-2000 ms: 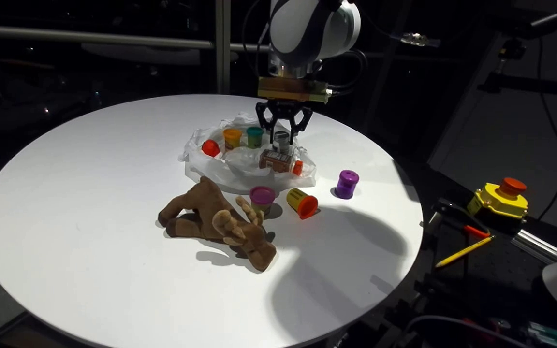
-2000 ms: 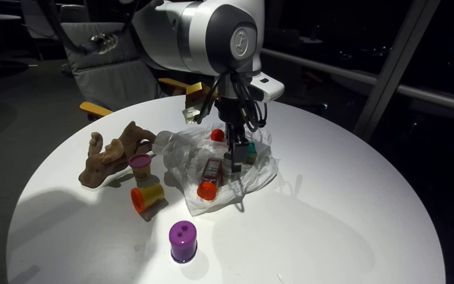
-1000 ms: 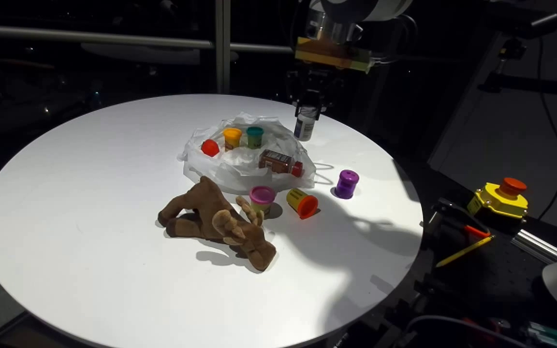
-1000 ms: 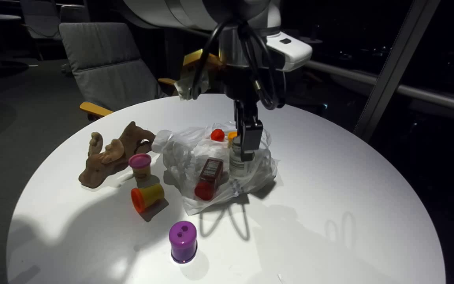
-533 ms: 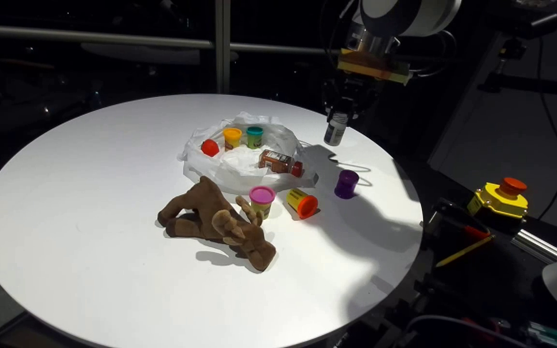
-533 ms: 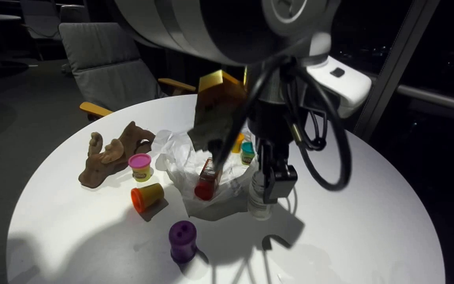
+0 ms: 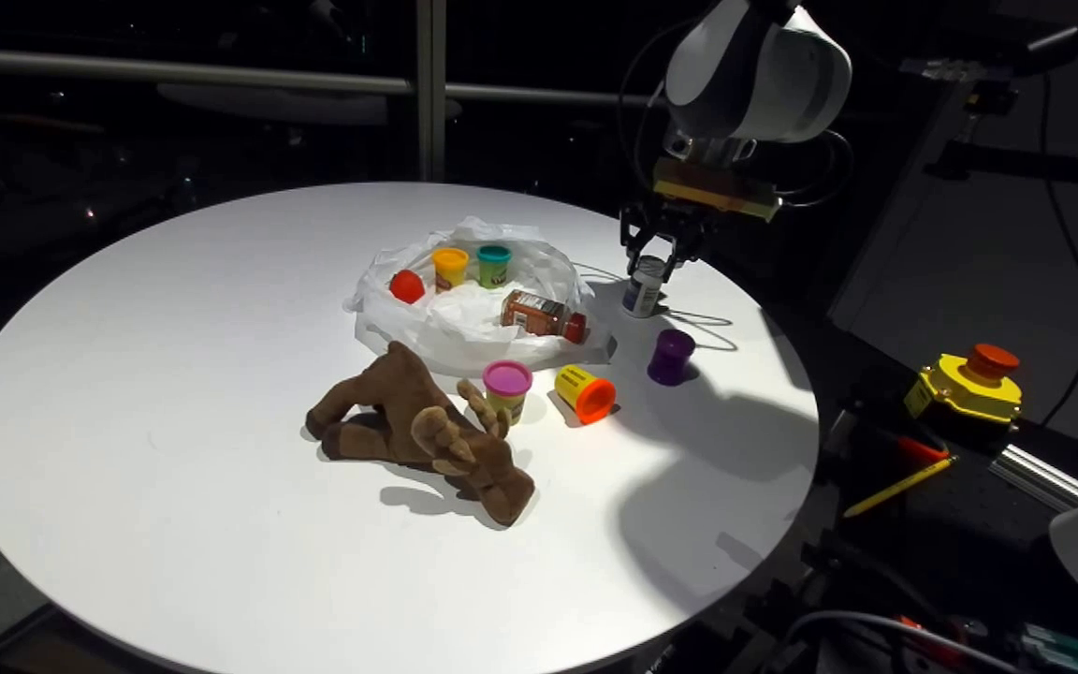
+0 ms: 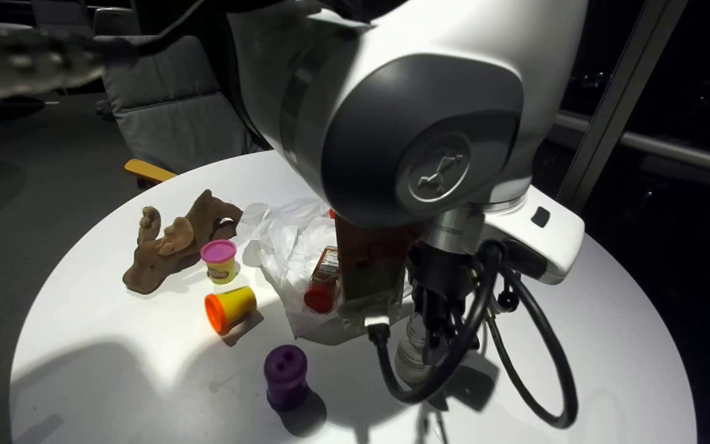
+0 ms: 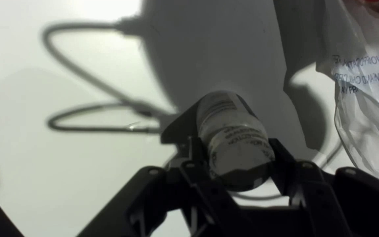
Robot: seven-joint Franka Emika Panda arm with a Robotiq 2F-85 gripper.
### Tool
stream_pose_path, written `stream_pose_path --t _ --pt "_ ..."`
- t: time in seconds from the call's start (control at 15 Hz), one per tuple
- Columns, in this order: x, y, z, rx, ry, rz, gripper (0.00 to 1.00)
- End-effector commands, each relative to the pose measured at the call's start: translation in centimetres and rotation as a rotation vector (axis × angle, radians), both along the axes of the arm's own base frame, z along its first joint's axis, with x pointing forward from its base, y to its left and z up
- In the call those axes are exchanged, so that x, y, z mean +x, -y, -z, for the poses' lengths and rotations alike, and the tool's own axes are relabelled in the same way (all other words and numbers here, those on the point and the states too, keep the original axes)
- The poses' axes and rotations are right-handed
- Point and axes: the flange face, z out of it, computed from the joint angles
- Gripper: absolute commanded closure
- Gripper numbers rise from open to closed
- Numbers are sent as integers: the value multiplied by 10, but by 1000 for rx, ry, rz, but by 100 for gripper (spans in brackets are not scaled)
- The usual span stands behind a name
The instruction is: Remove the objects in the plastic and put them on the table
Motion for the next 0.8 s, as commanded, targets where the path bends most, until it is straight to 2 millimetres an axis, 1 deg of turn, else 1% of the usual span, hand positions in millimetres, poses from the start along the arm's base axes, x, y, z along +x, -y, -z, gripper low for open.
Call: stream_pose_path --t 0.0,0.13,0.2,0.33,0.47,0.6,0.67,0.73 --pt "2 3 -9 -26 35 -18 17" --pt "1 -1 -21 -45 59 -24 3" --pt "1 -4 -31 -56 75 -24 0" --pt "5 -21 -49 -58 99 -49 0" --pt "19 -49 -67 -62 125 -94 0" --pt "41 -83 -82 -61 135 -162 0" --pt "57 -101 -83 -81 140 -204 0" --pt "68 -117 -87 -84 142 -236 0"
